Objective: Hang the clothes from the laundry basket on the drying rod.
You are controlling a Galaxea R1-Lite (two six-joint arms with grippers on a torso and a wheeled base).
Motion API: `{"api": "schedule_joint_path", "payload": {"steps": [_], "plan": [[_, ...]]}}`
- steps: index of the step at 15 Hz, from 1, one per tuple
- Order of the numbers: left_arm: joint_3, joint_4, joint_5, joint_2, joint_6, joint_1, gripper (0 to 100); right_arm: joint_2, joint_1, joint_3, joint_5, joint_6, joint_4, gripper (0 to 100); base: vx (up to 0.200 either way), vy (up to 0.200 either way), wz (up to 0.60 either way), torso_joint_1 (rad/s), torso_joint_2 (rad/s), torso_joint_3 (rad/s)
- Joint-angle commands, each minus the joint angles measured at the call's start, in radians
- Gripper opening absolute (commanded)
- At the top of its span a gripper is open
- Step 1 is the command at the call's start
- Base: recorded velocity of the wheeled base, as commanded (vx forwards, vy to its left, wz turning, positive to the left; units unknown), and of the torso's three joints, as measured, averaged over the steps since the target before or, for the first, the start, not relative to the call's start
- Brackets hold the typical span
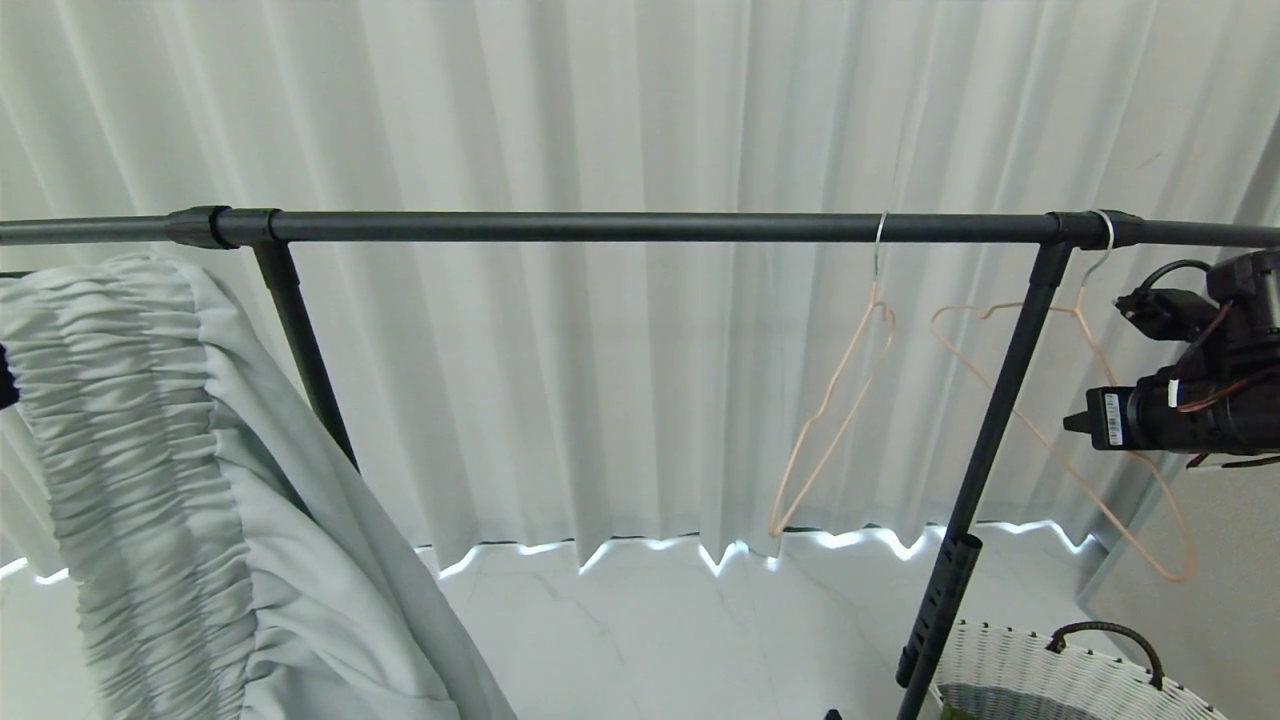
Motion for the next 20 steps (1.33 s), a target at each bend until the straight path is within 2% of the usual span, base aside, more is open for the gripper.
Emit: {"api": "schedule_joint_path", "payload": {"steps": [1,5,13,19,20], "plan": [[0.001,0.000,0.001,-0.002,0.000,0.000,0,-0.004,0.000,-0.001,-0.003,0.001,0.001,0,0.000,0.000,0.00,0.000,0.00,0.000],[0.001,0.000,0.001,-0.002,0.018,0.000,0,-0.013,0.000,-0.001,-0.017,0.002,-0.001,0,0.000,0.000,0.00,0.000,0.00,0.000],[0.032,-0.008,0.001,-0.006,0.026,0.000,0,-0.125,0.000,0.010,-0.021,0.085,0.001,0,0.000,0.000,0.00,0.000,0.00,0.000],[0.027,-0.017,0.002,-0.012,0.040,0.001,0,-0.246,0.011,0.087,-0.021,0.080,-0.002,0,0.000,0.000,0.00,0.000,0.00,0.000],[0.042,-0.060,0.005,-0.005,0.084,0.009,0,-0.298,0.011,0.131,-0.021,0.080,-0.004,0,0.000,0.000,0.00,0.000,0.00,0.000]]}}
